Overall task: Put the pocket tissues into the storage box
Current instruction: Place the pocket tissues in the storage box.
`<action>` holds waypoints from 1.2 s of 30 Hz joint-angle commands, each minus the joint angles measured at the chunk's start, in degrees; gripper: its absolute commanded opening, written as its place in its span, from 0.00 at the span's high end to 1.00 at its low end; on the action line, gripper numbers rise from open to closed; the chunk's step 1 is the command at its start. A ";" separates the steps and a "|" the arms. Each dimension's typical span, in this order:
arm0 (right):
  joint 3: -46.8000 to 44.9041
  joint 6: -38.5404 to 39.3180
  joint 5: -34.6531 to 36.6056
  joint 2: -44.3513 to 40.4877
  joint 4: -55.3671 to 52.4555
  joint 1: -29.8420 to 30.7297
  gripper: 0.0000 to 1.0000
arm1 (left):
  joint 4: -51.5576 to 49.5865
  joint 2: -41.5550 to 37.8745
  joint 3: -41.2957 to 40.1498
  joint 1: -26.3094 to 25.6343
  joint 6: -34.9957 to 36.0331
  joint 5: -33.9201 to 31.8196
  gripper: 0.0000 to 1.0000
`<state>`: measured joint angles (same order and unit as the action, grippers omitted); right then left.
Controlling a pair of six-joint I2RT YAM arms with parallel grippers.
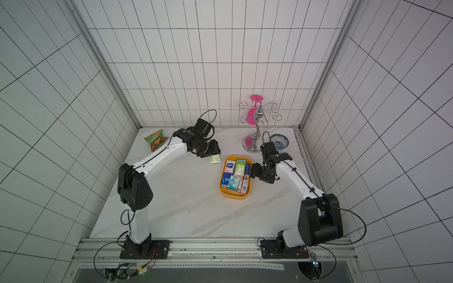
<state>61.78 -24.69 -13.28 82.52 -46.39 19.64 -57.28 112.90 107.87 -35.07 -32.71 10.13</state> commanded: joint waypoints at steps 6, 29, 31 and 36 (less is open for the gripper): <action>-1.58 -2.18 -0.91 -3.46 -1.07 0.54 0.27 | -8.27 3.53 0.46 -7.06 11.41 -3.39 0.45; 3.09 0.05 5.63 -10.53 -9.02 0.58 0.27 | -6.67 13.66 8.38 -11.25 5.42 -0.86 0.43; 3.10 0.63 7.08 -10.73 -9.04 0.32 0.27 | -6.67 13.66 8.84 -11.24 4.96 -0.81 0.42; 2.97 2.33 14.17 -10.59 -8.20 -1.70 0.26 | -7.61 13.17 9.16 -10.52 3.73 -1.32 0.03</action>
<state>62.35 -24.14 -4.97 72.42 -53.84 19.03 -64.55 125.75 115.70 -46.04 -27.77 8.93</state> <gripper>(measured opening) 0.742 0.897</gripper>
